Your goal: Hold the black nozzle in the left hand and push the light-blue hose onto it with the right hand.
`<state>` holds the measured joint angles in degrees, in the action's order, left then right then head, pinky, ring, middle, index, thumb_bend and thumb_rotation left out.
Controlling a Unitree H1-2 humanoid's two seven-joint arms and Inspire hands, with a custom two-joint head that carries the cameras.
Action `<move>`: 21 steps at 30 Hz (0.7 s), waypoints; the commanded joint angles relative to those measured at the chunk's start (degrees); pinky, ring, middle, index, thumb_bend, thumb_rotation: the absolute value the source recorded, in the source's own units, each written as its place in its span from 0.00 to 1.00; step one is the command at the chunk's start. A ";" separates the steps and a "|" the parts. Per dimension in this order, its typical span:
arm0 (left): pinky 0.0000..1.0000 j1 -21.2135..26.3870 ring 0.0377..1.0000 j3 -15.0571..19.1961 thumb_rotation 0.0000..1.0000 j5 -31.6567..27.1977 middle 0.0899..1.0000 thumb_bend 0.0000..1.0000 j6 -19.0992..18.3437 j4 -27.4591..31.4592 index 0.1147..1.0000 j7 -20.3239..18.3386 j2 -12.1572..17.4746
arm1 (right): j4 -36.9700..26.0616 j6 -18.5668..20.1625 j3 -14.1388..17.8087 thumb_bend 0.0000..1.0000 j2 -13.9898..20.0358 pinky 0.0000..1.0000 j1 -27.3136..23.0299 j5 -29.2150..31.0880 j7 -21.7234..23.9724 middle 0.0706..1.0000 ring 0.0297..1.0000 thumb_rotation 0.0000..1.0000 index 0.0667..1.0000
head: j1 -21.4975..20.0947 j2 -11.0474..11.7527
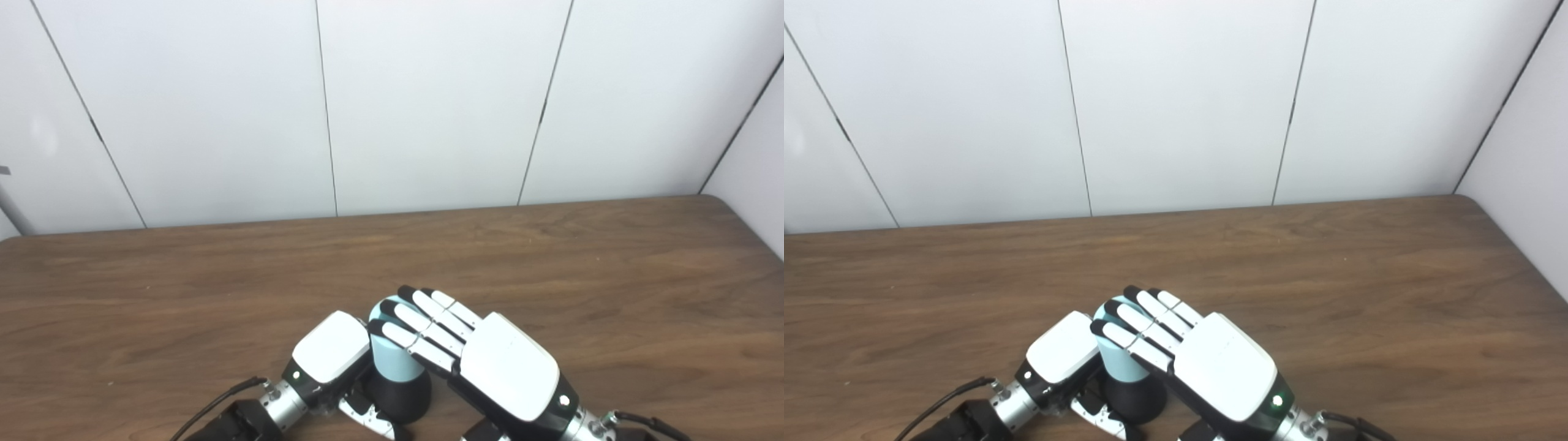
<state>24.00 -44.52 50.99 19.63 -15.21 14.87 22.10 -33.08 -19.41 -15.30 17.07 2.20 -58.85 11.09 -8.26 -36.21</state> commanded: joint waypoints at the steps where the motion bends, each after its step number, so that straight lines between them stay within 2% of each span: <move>1: 0.26 -5.35 0.24 -4.60 0.00 4.11 0.34 0.52 1.09 -4.03 0.44 -8.36 1.39 | 1.05 0.11 -1.07 0.82 1.67 0.92 1.21 -1.34 4.35 0.94 0.96 0.84 0.88 | -0.05 -0.07; 14: 0.28 -5.33 0.27 -4.62 0.00 4.06 0.34 0.52 0.83 -3.68 0.44 -9.00 1.51 | 1.86 -1.04 -1.07 0.82 1.83 0.88 1.13 -0.59 0.84 0.89 0.92 0.80 0.83 | -0.21 -0.12; 21: 0.27 -5.27 0.26 -4.67 0.00 4.10 0.33 0.51 0.72 -3.54 0.44 -9.32 1.55 | 1.70 -0.24 -1.52 0.84 2.01 0.83 1.32 -0.14 2.47 0.89 0.91 0.80 0.83 | -0.17 -0.17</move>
<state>24.04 -44.50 50.96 19.61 -15.20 14.86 22.10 -32.98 -19.29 -15.44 17.05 2.17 -58.33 8.89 -8.35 -36.30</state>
